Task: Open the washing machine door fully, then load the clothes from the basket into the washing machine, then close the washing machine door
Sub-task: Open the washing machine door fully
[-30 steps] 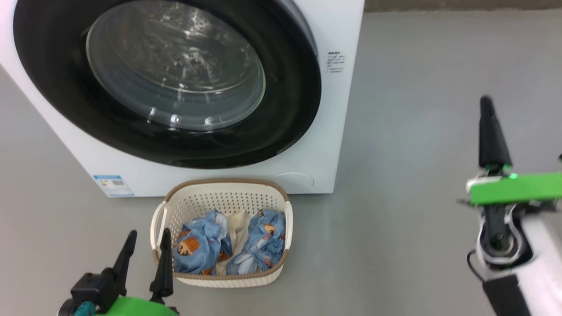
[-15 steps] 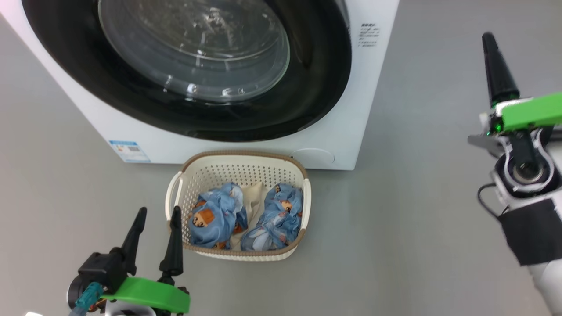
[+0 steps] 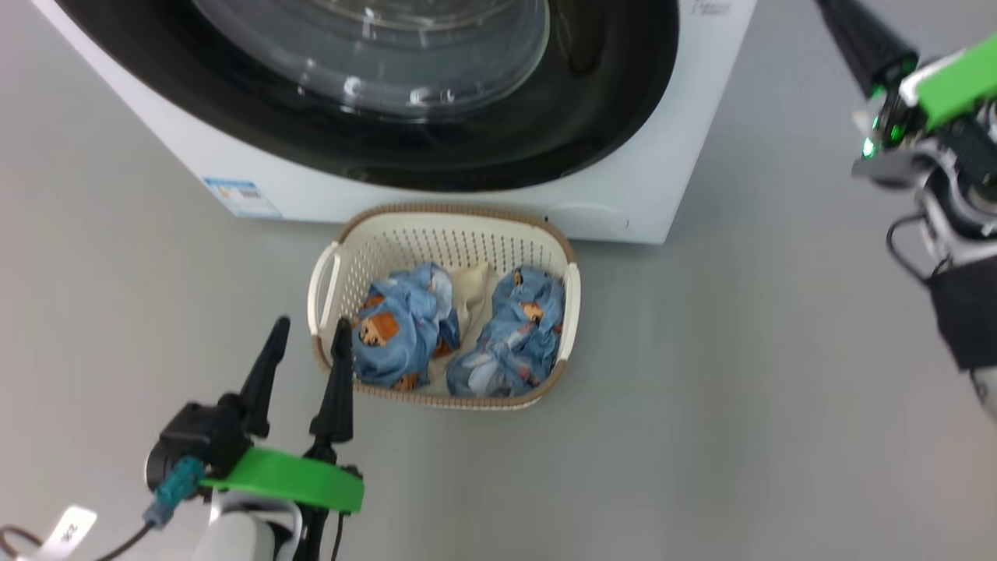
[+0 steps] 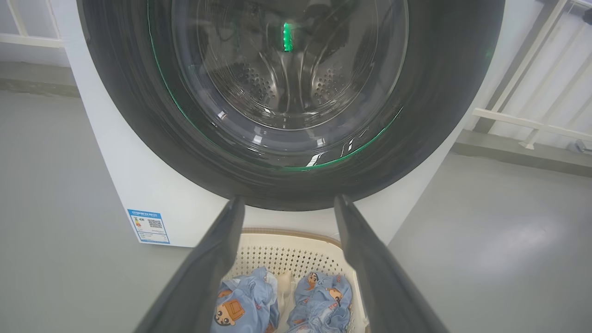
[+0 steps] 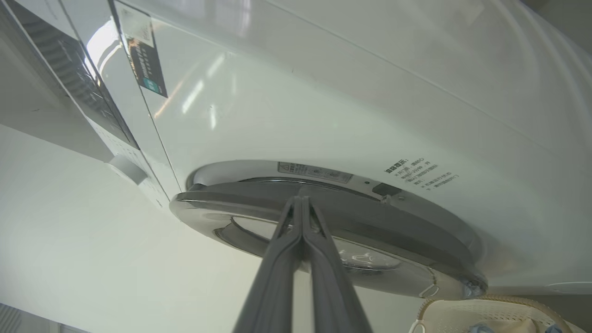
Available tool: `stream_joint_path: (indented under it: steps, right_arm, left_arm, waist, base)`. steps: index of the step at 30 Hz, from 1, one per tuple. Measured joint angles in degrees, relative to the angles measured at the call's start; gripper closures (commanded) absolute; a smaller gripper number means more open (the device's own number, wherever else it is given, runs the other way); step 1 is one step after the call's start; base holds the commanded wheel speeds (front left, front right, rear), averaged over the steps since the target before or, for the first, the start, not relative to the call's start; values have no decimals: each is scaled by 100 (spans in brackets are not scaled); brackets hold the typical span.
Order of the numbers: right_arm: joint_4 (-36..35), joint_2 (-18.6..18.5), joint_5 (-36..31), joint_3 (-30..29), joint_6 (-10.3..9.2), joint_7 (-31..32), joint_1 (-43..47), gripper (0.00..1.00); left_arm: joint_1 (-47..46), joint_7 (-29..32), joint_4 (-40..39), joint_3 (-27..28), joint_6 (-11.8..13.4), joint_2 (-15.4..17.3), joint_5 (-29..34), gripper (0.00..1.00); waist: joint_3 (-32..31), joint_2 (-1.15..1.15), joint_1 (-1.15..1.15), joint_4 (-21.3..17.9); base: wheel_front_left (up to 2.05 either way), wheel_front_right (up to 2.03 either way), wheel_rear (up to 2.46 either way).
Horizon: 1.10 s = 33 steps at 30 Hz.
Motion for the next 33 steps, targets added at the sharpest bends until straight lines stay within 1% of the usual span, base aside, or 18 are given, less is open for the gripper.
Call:
stream_joint_path:
  steps: [6, 13, 17, 26, 33]
  right_arm:
    - [123, -7, 8, -13, 0, 488, -703, 100]
    - [408, -35, 91, -30, 0, 1214, -1124, 100]
    - [520, -16, 82, 0, 0, 1504, -1349, 100]
    - [784, 35, -66, 126, 0, 1830, -1881, 100]
    - [847, 43, -132, 171, 0, 1886, -2084, 100]
  left_arm:
    - [-354, -3, -52, -145, 0, -26, -56, 0]
    - [-558, -4, -74, -266, 0, -60, -165, 0]
    - [-579, -4, -86, -286, 0, -67, -194, 0]
    - [-771, -4, -146, -367, 0, -85, -247, 0]
    - [-843, -4, -170, -413, 0, -104, -323, 0]
  waist:
    - [392, 0, 0, 87]
    - [744, 0, 0, 241]
    - [886, 0, 0, 311]
    - [1175, 0, 0, 415]
    - [1347, 0, 0, 499]
  base:
    - [0, 0, 0]
    - [0, 0, 0]
    - [0, 0, 0]
    - [0, 0, 0]
    - [0, 0, 0]
